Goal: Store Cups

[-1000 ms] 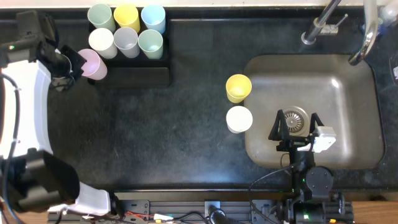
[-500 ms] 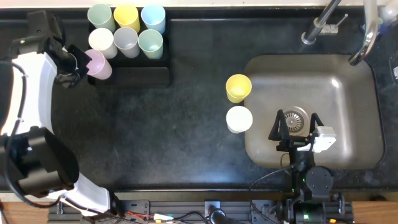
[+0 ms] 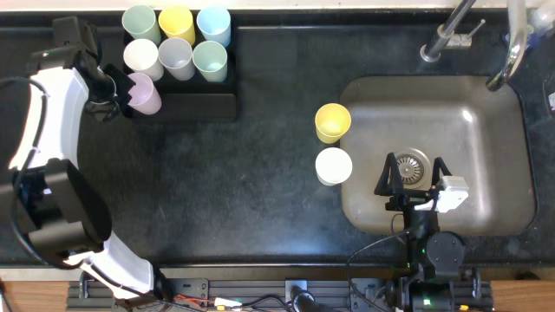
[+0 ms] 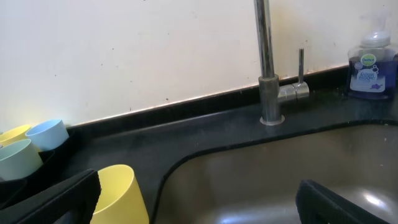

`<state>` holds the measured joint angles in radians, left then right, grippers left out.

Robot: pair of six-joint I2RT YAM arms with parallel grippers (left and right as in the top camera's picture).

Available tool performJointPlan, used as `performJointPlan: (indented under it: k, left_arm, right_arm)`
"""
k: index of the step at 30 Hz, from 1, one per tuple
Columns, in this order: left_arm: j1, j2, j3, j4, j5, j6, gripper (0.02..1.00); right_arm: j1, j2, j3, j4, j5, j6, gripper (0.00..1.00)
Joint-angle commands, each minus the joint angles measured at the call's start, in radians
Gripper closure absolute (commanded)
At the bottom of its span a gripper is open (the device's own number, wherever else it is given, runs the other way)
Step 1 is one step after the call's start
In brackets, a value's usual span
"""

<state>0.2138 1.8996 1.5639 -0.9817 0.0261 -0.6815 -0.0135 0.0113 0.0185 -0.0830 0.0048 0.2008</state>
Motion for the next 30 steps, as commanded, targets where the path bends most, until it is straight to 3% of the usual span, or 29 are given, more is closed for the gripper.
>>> performJointPlan:
  k: [1, 8, 12, 15, 19, 24, 27, 30]
  left_arm:
    - [-0.017, 0.021, 0.014, 0.007, -0.005, -0.007, 0.02]
    - [-0.026, -0.062, 0.014, -0.027, 0.004, -0.007, 0.02]
    - [-0.093, -0.163, 0.015, -0.047, 0.034, 0.003, 0.02]
    - [-0.274, -0.238, 0.016, -0.023, 0.01, 0.003, 0.02]
    - [-0.558, -0.233, 0.015, 0.052, -0.087, -0.018, 0.02]
    - [-0.864, -0.145, 0.015, 0.132, -0.217, -0.306, 0.02]
    - [-0.958, -0.091, 0.016, 0.19, -0.235, -0.431, 0.02]
    - [-0.986, -0.05, 0.017, 0.243, -0.199, -0.454, 0.02]
  right_arm:
    - [-0.006, -0.008, -0.014, 0.005, -0.001, -0.006, 0.005]
    - [-0.006, -0.008, -0.014, 0.005, -0.001, -0.006, 0.003]
    - [-0.006, -0.008, -0.014, 0.005, -0.001, -0.006, 0.003]
    - [-0.006, -0.008, -0.014, 0.005, -0.001, -0.006, 0.005]
    - [-0.006, -0.008, -0.014, 0.005, -0.001, -0.006, 0.003]
    - [-0.006, -0.008, -0.014, 0.005, -0.001, -0.006, 0.005]
    - [-0.006, -0.008, -0.014, 0.005, -0.001, -0.006, 0.005]
    - [-0.006, -0.008, -0.014, 0.005, -0.002, -0.006, 0.003]
